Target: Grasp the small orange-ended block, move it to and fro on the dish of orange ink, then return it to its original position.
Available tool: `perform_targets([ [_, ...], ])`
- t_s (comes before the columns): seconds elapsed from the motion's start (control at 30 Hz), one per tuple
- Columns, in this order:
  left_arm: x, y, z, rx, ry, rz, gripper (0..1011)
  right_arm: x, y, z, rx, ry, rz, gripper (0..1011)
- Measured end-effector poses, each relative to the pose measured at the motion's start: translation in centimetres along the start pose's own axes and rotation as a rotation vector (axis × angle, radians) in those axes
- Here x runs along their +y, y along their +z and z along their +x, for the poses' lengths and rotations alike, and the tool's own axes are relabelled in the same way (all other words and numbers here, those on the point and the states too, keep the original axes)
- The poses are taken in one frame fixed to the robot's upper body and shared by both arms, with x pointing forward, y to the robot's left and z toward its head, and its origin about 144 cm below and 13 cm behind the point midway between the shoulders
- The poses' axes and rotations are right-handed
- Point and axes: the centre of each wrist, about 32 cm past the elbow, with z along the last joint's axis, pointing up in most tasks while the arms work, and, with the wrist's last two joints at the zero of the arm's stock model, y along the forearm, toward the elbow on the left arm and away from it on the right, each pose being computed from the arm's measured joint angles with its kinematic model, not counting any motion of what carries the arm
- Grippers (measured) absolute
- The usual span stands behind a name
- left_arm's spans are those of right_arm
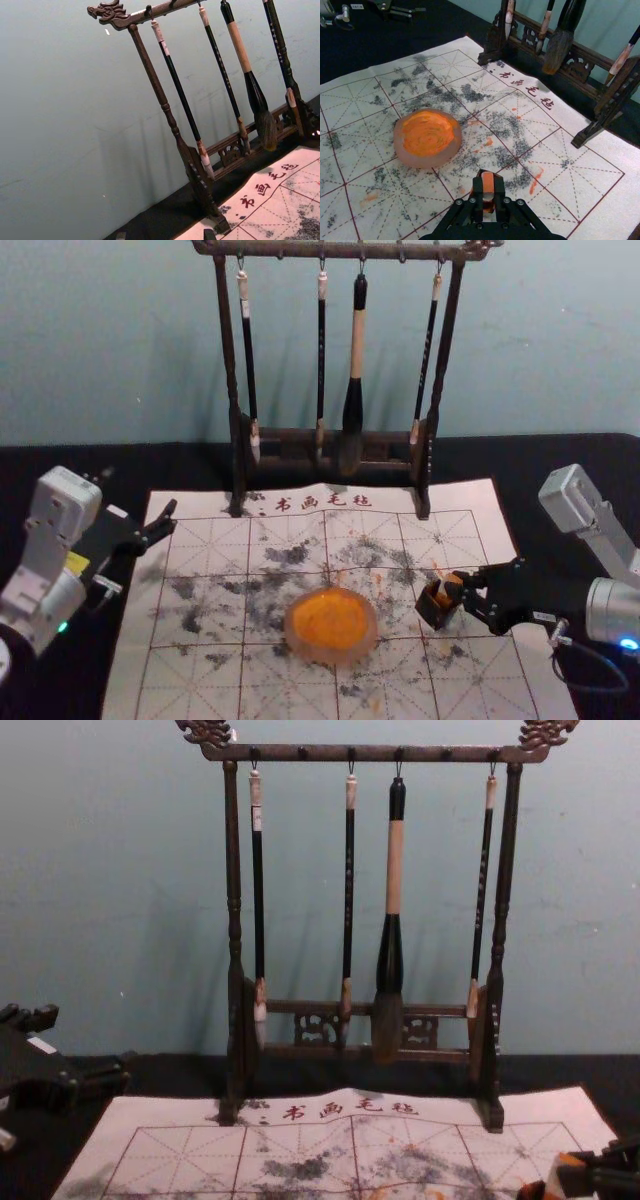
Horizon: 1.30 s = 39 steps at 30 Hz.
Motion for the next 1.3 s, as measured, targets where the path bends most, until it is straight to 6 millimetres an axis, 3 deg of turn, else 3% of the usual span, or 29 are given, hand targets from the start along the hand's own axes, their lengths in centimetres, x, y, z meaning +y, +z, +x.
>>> perform_targets([
  [0.2,0.0,0.0,0.0,0.0,0.0,0.0,1002,-0.02,0.0,0.0,0.0,0.0,0.0,145],
  [0.3,0.0,0.0,0.0,0.0,0.0,0.0,1001,-0.03,0.0,0.0,-0.001,0.0,0.0,276],
  [0.57,0.0,0.0,0.0,0.0,0.0,0.0,1001,-0.03,-0.01,-0.02,0.0,0.0,0.0,476],
  [0.67,0.0,0.0,0.0,0.0,0.0,0.0,1001,-0.04,-0.01,-0.02,0.0,0.0,0.0,616],
  [0.9,0.0,0.0,0.0,0.0,0.0,0.0,1001,-0.03,-0.01,-0.02,0.0,0.0,0.001,792],
  [1.0,0.0,0.0,0.0,0.0,0.0,0.0,1001,-0.03,-0.01,-0.02,0.0,0.0,0.001,917],
  [1.17,0.0,0.0,0.0,0.0,0.0,0.0,1001,-0.03,-0.01,-0.02,0.0,0.001,0.001,1002],
  [1.3,0.0,0.0,0.0,0.0,0.0,0.0,1001,-0.1,0.16,-0.08,-0.008,-0.011,0.022,1003],
])
